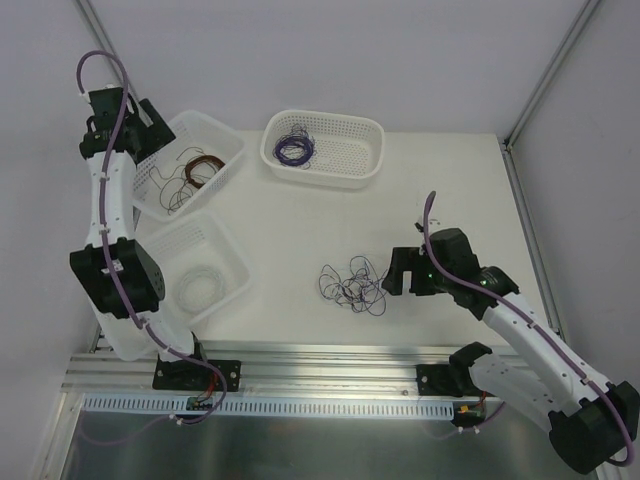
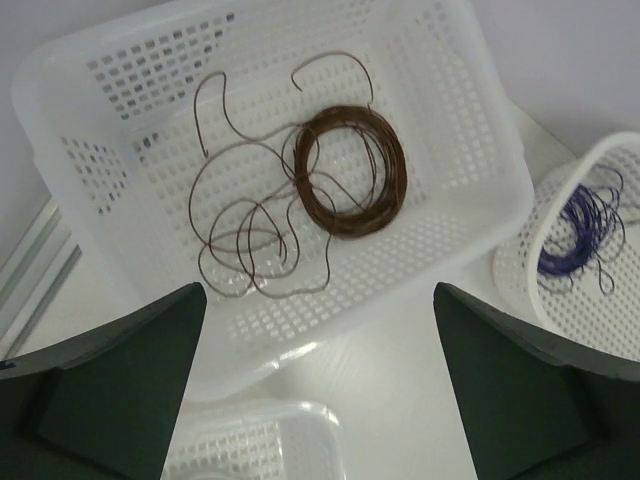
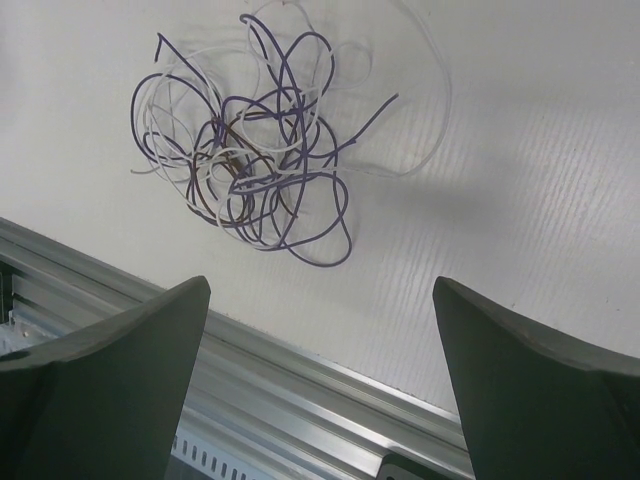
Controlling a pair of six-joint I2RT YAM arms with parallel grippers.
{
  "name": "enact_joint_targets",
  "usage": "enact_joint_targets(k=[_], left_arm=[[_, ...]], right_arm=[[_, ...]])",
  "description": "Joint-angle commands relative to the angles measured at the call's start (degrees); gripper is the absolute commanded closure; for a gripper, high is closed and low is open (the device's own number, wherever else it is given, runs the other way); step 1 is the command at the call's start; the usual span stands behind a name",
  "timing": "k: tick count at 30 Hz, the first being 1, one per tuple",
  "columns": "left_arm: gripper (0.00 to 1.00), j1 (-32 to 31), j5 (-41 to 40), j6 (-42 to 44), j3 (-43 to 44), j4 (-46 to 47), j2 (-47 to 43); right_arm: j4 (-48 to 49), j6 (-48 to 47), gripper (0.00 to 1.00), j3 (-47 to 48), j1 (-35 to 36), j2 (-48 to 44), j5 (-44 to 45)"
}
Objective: Untangle the cables
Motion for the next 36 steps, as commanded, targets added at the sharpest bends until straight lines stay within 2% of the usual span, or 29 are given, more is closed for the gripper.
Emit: enact_joint_targets(k=[1, 3, 5, 7, 11, 13, 14, 16, 17, 21, 24, 28, 34, 36], left_arm=[[0.01, -2.3, 6.7, -1.6, -7.1, -0.2, -10.0], [0.01, -4.2, 7.6, -1.5, -12.5, -0.1, -15.3], [0.01, -9.4, 6.7, -0.5, -16.3, -0.2, -20.2], [0.01, -16.8, 3.5, 0.3, -21.7, -0.2, -23.1], [0.01, -29.1, 2.1, -2.4, -30.1, -0.2, -29.4], [0.01, -34.3, 0.5, -5.9, -34.5, -0.2, -30.7], [0.01, -39.0, -0.3, -7.2, -36.7, 0.0, -31.2], [0.02, -44.2, -1.0, -10.4, -38.2, 0.0, -30.8], [0.02, -49.2, -2.3, -11.3, -39.0, 0.0, -29.5], [0.05, -58.2, -3.3, -16.1, -39.2, 1.0, -24.7], [0.11, -62.9, -2.7, -18.2, -38.0, 2.3, -19.3], [0.16, -65.4, -0.7, -21.6, -36.1, 4.0, -11.3], [0.21, -66.7, 0.3, -23.0, -34.5, 6.1, -4.6], [0.27, -66.7, -0.1, -23.3, -35.4, 7.0, -3.4]], right_arm=[[-0.4, -1.2, 0.01, 3.2, 0.4, 0.1, 1.4], [-0.4, -1.2, 0.00, 3.5, 0.4, 0.3, 1.6], [0.1, -0.9, 0.00, 3.5, 0.6, 0.8, 1.2], [0.8, -0.4, 0.00, 3.5, 0.9, 0.9, 0.9], [1.6, 0.0, 0.00, 4.0, 2.7, 2.0, 1.3], [2.1, 0.2, 0.02, 4.2, 3.4, 2.8, 1.4], [2.3, 0.3, 0.02, 4.3, 4.2, 4.0, 1.5], [2.7, 0.6, 0.03, 4.8, 5.0, 5.1, 2.1], [2.8, 1.0, 0.04, 5.0, 5.8, 6.1, 2.3], [4.1, 2.2, 0.08, 4.9, 7.2, 8.4, 3.5], [5.1, 3.0, 0.12, 4.5, 7.8, 9.7, 3.9], [5.0, 3.8, 0.16, 4.4, 8.2, 12.0, 4.9], [5.0, 4.1, 0.29, 4.7, 8.8, 11.7, 5.7], [4.8, 3.5, 0.32, 5.5, 9.8, 11.0, 5.8]])
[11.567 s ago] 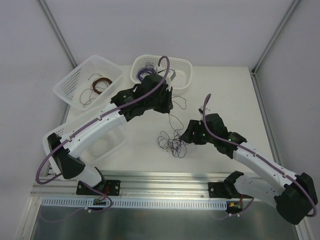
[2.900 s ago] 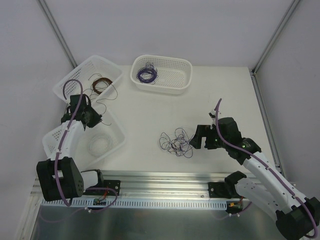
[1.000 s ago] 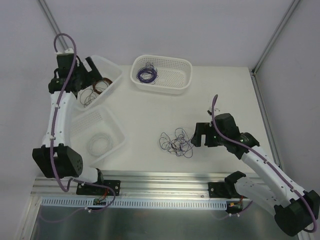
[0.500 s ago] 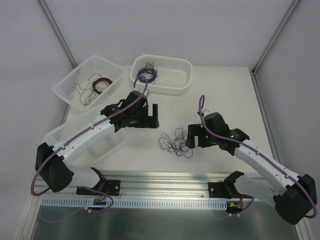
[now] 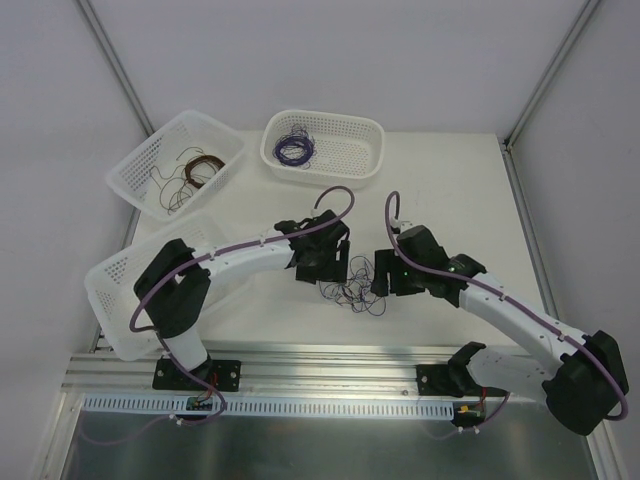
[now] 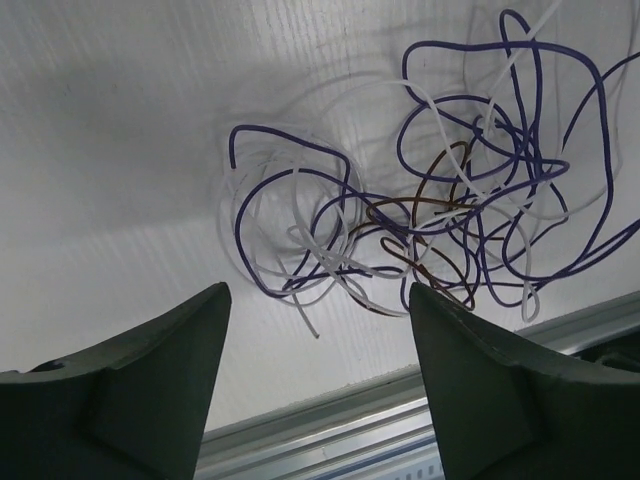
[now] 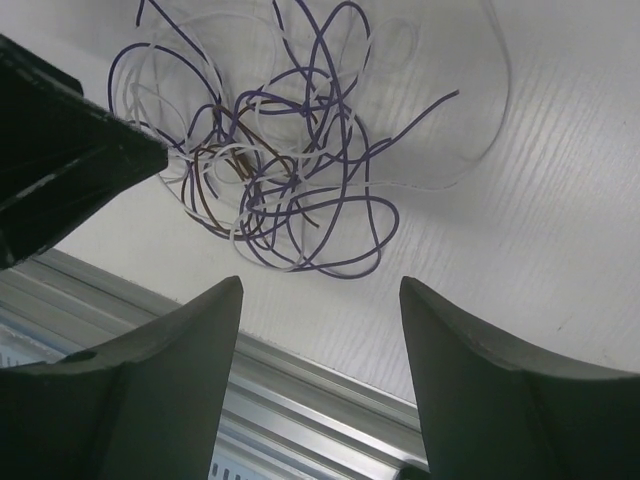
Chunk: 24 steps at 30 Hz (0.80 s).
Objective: Untangle the cables
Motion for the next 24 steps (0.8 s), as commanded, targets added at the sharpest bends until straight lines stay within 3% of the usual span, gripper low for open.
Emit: enact_joint_targets(k=[1, 5, 9, 18, 24], left_arm=[[0.30, -0.5, 0.4, -2.7, 1.2, 2.3, 2.2], [0.51, -0.5, 3.3, -3.5, -1.7, 4.4, 3.8], [0.65, -0.5, 4.4, -4.0, -2.9, 6.1, 4.4], [0.73, -0.3, 6.5, -5.0, -5.2, 9.2, 4.2], [0.74, 0.3, 7.0, -5.5, -7.2, 10.5, 3.0]], right_arm=[[1.0, -0.3, 0.33, 3.5, 1.5, -1.5, 1.3], [0.4, -2.3, 0.37, 6.1, 4.0, -1.4, 1.3], [3.6, -3.6, 0.41, 6.8, 5.8, -1.8, -0.4], [14.0, -2.3, 0.53, 4.4, 6.6, 3.9, -9.5], [20.4, 0.5, 0.59, 1.0, 6.5, 10.0, -9.7]])
